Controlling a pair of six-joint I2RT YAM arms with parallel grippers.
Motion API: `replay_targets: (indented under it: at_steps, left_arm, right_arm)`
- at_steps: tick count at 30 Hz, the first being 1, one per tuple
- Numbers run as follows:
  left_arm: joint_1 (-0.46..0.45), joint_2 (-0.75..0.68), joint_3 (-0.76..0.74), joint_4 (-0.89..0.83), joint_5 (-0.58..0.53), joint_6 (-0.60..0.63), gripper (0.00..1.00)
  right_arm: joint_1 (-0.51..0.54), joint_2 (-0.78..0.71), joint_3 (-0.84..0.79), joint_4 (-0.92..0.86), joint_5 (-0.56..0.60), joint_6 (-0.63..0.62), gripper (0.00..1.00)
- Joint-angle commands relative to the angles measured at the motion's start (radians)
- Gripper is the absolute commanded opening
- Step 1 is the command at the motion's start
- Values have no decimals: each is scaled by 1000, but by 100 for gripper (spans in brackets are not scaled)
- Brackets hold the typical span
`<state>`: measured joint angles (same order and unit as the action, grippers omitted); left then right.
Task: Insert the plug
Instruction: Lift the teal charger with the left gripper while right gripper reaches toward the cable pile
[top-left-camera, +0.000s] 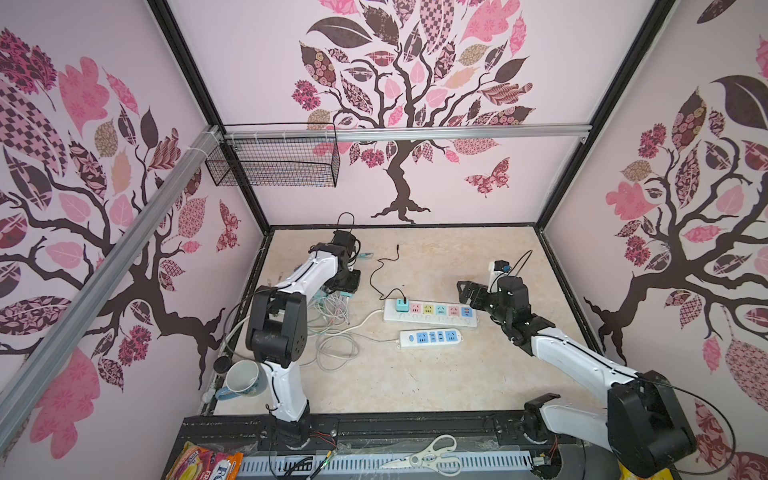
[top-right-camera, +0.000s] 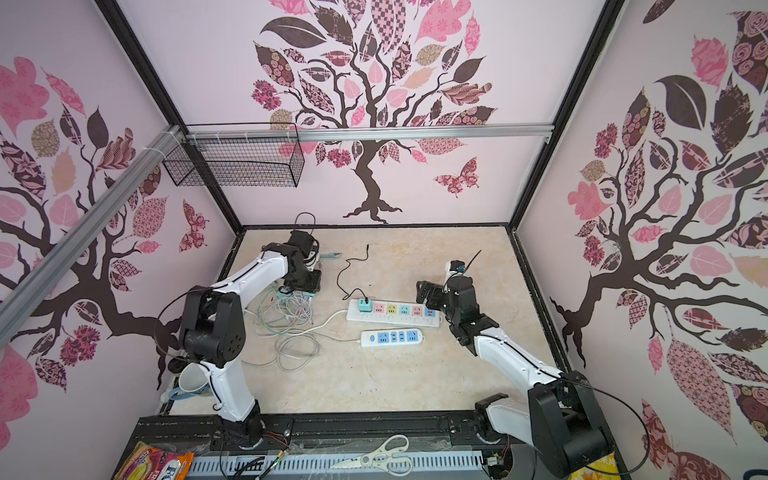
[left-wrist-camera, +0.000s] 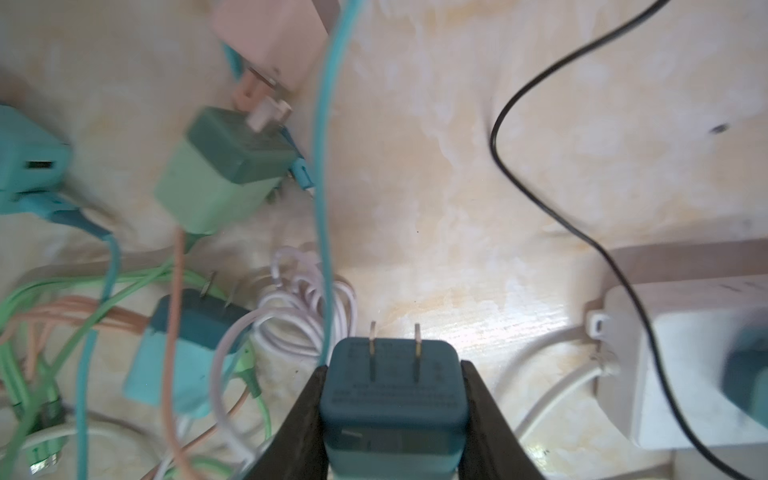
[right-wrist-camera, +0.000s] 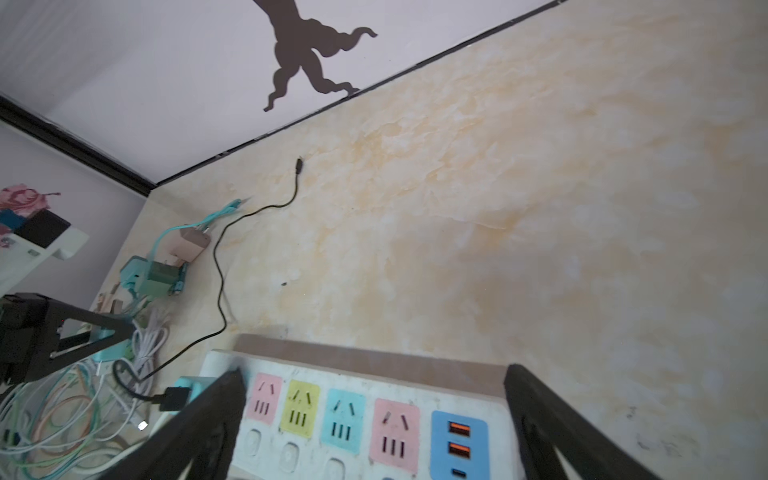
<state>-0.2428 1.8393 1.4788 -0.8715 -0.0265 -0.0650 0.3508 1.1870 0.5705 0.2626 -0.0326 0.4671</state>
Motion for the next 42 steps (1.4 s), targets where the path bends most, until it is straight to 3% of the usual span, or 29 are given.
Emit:
replay_targets:
  at_steps: [1,8,11,16,21,26,34,37,42]
  left_arm:
    - [12,-147,-44,81,50,-63,0]
    - [30,-471,-56,202,80,-188,0]
    - [37,-536,-9,214,82,-250,0]
    - [48,-565,94,230,168,-342,0]
    - [62,-579,165,291,243,-478,0]
    - [110,-603,179,355,353,-575,0]
    - [126,-646,171,357,364,-590,0]
    - [127,-654,163,352,350,-583,0]
    - [129,-658,151,346,357,-584,0]
  right_arm:
    - [80,-36,28,89,-41,-36,100]
    - [169,-12,41,283,-162,-40,100]
    - [188,29,60,345,-217,-75,100]
    - [244,134,146,376,-355,-161,100]
    - [387,283,253,386,-378,-325,100]
    - [450,463,385,415,-393,-352,99]
    - [489,708,585,491,-448,-318,97]
    - [522,780,633,533,-410,-334,98]
    - [573,897,749,563,-175,-321,97]
